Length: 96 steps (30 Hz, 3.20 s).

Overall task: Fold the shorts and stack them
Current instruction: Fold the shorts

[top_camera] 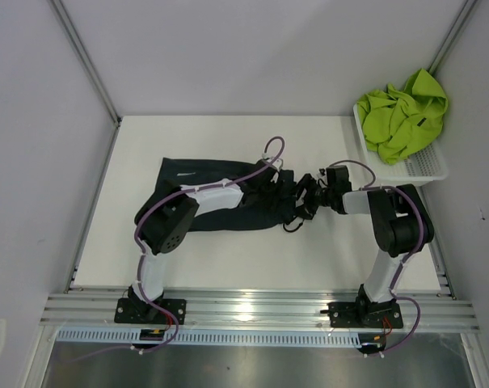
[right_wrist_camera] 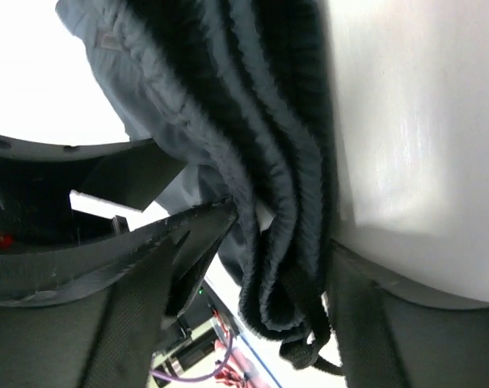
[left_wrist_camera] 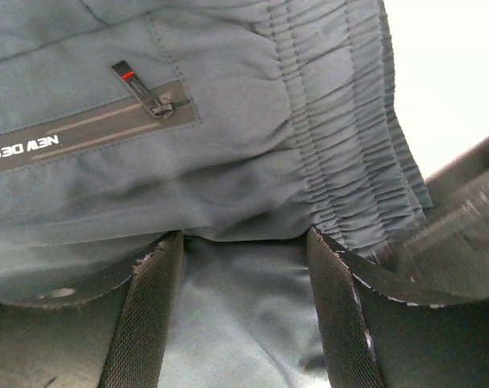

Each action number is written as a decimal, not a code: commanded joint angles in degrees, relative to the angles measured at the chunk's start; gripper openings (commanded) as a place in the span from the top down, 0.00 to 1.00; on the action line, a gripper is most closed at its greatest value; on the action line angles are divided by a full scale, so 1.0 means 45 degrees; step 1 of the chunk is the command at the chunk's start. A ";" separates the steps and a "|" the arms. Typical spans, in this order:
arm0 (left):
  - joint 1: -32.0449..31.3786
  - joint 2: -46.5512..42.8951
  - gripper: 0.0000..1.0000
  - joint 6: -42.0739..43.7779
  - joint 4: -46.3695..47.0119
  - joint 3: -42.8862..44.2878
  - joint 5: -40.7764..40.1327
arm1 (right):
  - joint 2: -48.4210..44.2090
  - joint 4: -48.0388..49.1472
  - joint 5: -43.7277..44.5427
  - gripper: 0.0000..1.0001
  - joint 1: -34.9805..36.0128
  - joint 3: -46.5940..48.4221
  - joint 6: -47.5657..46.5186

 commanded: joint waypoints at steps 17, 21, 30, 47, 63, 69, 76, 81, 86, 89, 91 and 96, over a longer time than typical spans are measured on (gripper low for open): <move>-0.0889 -0.0333 0.35 0.0482 -0.0753 -0.1702 0.1547 | 0.1278 0.0026 0.2553 0.49 -0.0486 0.0858 -0.0828; -0.0889 -0.0431 0.35 0.0541 -0.0792 -0.1761 0.1527 | 0.1317 -0.0207 0.2670 0.51 -0.0525 0.1150 -0.1023; -0.0889 -0.0392 0.35 0.0736 -0.0714 -0.1664 0.1605 | 0.1571 -0.1399 0.2476 0.77 -0.0174 0.2049 -0.2154; 0.1102 -0.6110 0.24 -0.1528 0.1356 -0.4901 0.3676 | -0.1221 -0.9208 0.4992 1.00 -0.1482 0.5075 -0.6605; 0.3327 -0.9902 0.21 -0.2271 0.1318 -1.0275 0.2093 | -0.1984 -1.4151 0.7200 1.00 -0.1112 0.9763 -0.8698; 0.3993 -1.0744 0.20 -0.2174 0.1356 -1.1155 0.1956 | -0.2003 -1.4759 0.7416 1.00 -0.0760 1.0525 -0.9012; 0.3994 -0.9105 0.27 -0.2037 0.1999 -1.0902 0.2151 | -0.1866 -1.5130 0.7768 1.00 0.0255 1.1054 -0.8914; 0.3955 -0.8167 0.43 -0.1920 0.2392 -1.0844 0.2445 | -0.2042 -1.5091 0.8177 1.00 0.1171 1.1326 -0.8485; 0.3663 -0.7736 0.47 -0.1822 0.2197 -1.0551 0.2347 | -0.1809 -1.5149 0.8918 1.00 0.2382 1.1990 -0.7919; 0.3545 -0.7540 0.49 -0.1822 0.2177 -1.0414 0.2269 | -0.1418 -1.4994 0.9602 1.00 0.3379 1.2440 -0.7412; 0.3486 -0.7540 0.49 -0.1822 0.2157 -1.0452 0.2269 | -0.1184 -1.4741 0.9856 1.00 0.4118 1.2421 -0.6848; 0.3446 -0.7677 0.50 -0.1822 0.2080 -1.0511 0.2249 | -0.0462 -1.3686 1.0833 1.00 0.5391 1.2167 -0.5809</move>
